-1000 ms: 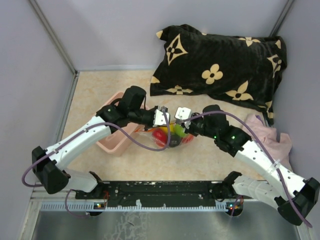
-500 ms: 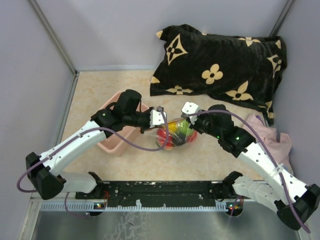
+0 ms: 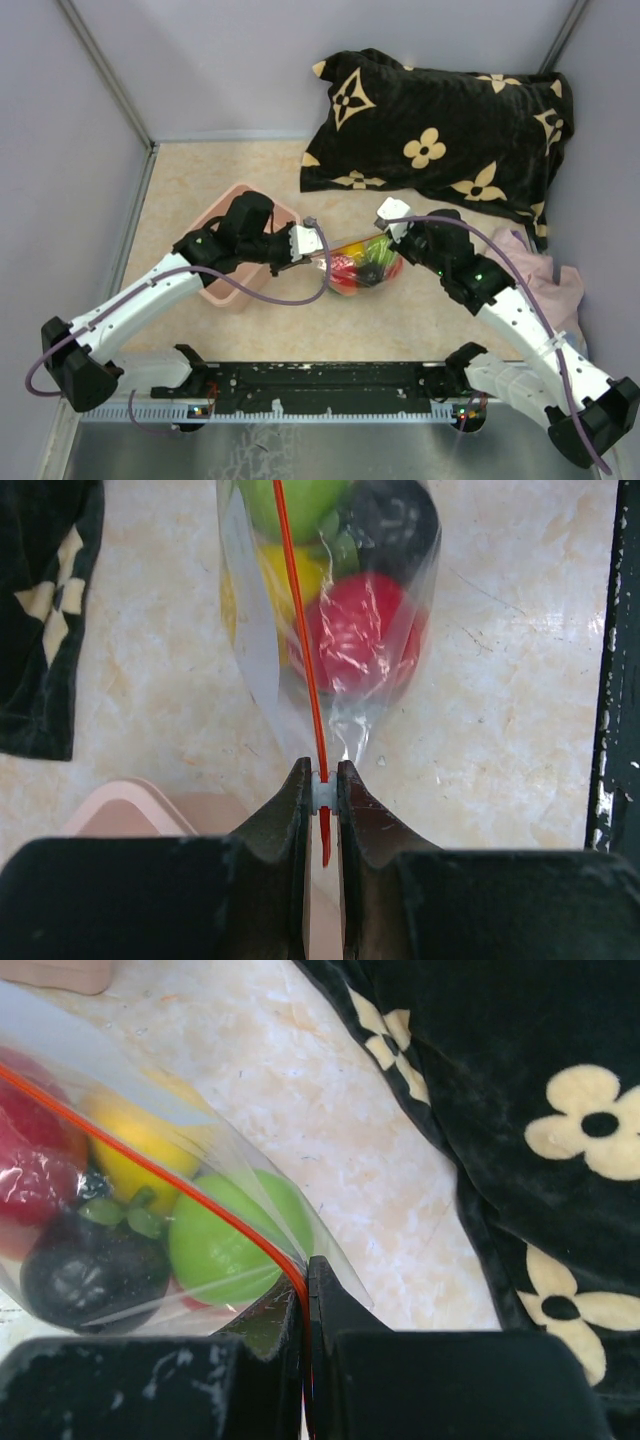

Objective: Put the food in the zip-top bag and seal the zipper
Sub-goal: Zip the zipper food storage bag at the center of the board.

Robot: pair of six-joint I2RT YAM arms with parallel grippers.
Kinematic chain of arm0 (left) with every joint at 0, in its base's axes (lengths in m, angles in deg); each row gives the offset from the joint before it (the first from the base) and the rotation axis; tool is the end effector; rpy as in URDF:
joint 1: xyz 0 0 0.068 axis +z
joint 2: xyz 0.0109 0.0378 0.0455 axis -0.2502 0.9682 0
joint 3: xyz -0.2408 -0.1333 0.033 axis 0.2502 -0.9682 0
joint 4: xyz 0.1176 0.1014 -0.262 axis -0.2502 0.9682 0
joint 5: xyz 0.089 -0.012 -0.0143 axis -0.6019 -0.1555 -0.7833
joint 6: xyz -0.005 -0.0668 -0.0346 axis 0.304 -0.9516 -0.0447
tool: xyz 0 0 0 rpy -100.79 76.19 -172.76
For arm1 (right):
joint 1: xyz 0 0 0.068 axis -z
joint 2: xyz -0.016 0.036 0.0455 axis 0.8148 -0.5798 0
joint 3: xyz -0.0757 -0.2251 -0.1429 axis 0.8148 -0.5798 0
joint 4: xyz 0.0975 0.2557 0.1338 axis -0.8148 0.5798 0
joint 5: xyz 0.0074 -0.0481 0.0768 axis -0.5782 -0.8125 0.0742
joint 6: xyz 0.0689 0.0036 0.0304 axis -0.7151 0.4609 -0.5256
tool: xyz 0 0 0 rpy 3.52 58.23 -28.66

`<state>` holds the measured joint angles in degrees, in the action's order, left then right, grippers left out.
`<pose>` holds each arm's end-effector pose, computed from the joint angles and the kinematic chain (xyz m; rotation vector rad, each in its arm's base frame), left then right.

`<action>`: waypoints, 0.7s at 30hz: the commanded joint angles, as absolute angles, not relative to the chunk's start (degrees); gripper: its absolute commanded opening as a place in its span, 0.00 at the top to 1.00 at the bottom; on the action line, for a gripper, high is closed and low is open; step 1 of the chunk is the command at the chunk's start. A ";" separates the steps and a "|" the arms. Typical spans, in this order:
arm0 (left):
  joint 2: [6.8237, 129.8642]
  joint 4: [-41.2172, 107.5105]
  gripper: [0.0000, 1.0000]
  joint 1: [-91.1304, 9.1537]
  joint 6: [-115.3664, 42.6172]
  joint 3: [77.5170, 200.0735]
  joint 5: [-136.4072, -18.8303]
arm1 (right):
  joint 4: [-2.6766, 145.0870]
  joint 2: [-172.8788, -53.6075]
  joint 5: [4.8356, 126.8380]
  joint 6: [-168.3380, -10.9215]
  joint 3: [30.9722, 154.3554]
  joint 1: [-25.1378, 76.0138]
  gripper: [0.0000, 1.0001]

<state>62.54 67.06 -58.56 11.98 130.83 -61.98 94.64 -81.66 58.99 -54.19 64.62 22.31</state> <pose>0.2167 -0.2457 0.3177 1.5981 1.5210 -0.5327 0.2210 0.1405 0.3078 -1.0330 1.7404 0.0541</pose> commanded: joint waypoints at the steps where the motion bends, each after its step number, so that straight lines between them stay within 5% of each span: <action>1: 58.91 68.65 0.98 -57.78 10.45 127.24 -64.13 | 90.31 -80.85 51.96 -54.83 65.19 23.91 1.00; 21: 49.21 64.61 0.96 -57.56 6.94 119.07 -67.94 | 83.57 -77.14 52.72 -59.57 61.41 23.97 1.00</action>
